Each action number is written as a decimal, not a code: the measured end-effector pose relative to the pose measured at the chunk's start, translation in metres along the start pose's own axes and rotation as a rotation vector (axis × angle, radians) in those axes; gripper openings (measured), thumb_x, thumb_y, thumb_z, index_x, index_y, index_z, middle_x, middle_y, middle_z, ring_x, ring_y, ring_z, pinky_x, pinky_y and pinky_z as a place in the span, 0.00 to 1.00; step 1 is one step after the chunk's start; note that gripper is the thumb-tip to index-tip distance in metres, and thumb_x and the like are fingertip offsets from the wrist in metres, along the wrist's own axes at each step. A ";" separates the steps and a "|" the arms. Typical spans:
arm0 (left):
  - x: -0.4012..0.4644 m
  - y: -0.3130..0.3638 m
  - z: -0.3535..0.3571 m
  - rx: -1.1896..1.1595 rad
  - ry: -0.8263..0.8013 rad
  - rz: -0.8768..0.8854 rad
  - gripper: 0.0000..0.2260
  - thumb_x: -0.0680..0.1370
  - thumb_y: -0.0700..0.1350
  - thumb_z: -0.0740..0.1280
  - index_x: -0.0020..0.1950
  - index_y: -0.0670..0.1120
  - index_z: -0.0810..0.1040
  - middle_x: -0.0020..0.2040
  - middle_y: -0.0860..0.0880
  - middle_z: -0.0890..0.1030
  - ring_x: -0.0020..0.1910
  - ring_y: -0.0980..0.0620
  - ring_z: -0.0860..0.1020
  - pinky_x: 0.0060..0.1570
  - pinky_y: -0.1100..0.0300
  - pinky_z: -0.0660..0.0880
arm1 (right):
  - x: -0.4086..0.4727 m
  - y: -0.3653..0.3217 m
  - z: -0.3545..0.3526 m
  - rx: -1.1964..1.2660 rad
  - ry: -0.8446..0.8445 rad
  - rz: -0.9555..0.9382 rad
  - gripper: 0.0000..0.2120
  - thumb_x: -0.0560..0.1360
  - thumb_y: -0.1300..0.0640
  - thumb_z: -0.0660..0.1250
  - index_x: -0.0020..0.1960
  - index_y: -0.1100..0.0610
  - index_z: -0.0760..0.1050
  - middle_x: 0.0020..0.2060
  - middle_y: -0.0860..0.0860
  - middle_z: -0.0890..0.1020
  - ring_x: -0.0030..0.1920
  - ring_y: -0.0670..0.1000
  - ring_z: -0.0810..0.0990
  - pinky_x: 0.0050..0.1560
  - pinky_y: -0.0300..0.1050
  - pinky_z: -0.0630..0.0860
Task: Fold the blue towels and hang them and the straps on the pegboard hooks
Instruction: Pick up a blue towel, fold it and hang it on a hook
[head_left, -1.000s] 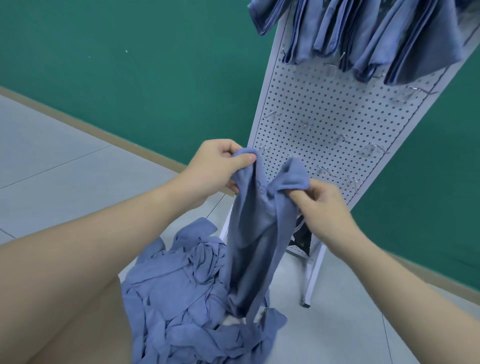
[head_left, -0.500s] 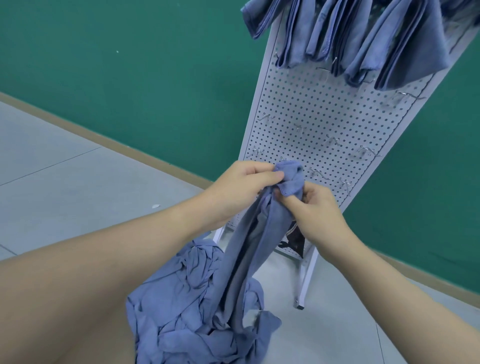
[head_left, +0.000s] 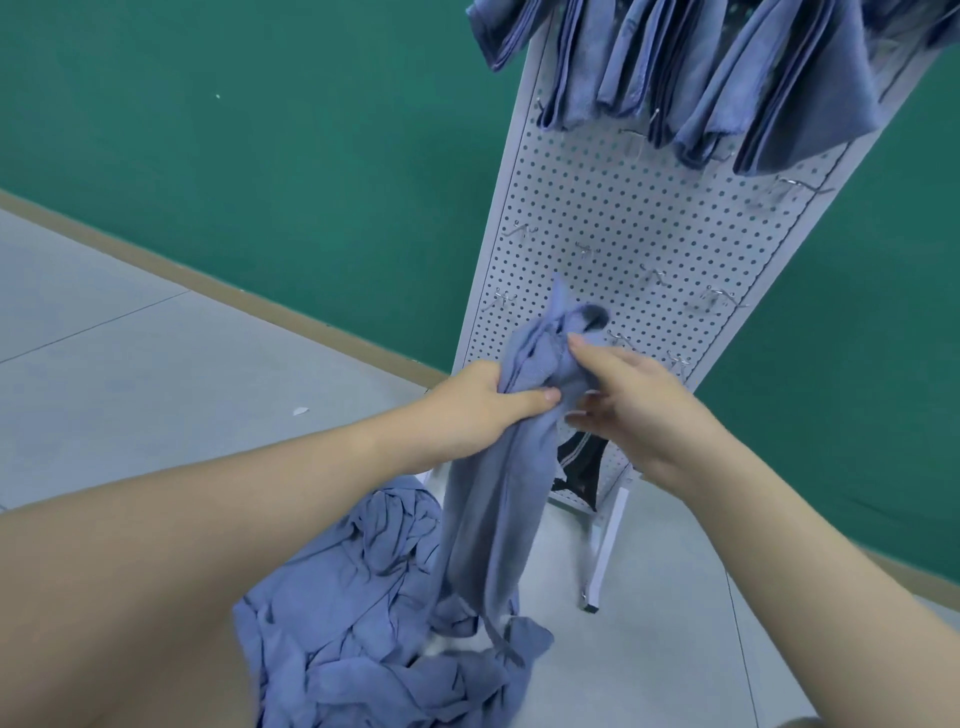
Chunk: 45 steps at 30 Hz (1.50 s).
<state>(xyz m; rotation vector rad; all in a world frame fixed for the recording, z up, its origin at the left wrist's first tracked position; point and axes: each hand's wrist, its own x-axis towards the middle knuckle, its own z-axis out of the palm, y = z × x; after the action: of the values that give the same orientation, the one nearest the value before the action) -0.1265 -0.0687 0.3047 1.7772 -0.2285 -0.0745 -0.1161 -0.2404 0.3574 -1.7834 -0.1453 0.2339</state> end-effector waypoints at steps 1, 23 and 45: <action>0.000 0.001 -0.002 -0.013 0.044 0.000 0.07 0.81 0.50 0.70 0.53 0.49 0.86 0.49 0.51 0.88 0.52 0.51 0.85 0.61 0.50 0.79 | -0.001 0.005 0.001 -0.074 -0.057 0.041 0.18 0.82 0.45 0.66 0.59 0.59 0.81 0.48 0.55 0.86 0.45 0.51 0.84 0.57 0.50 0.81; -0.007 0.016 -0.022 -0.049 -0.015 -0.017 0.17 0.80 0.55 0.68 0.58 0.42 0.83 0.56 0.44 0.87 0.59 0.44 0.84 0.67 0.41 0.75 | 0.002 0.009 0.008 0.031 0.151 -0.151 0.16 0.84 0.50 0.64 0.54 0.63 0.81 0.50 0.64 0.86 0.46 0.60 0.85 0.44 0.53 0.83; 0.005 0.009 -0.020 -0.036 0.228 0.131 0.19 0.82 0.52 0.64 0.51 0.34 0.74 0.42 0.47 0.76 0.43 0.53 0.73 0.49 0.53 0.71 | -0.001 0.012 -0.001 -0.149 0.153 -0.082 0.11 0.82 0.55 0.67 0.52 0.64 0.81 0.41 0.56 0.86 0.39 0.47 0.82 0.40 0.39 0.76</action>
<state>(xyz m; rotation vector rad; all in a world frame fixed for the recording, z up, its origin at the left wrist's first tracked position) -0.1193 -0.0519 0.3188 1.7141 -0.1766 0.2153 -0.1173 -0.2448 0.3459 -1.9309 -0.1285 0.0275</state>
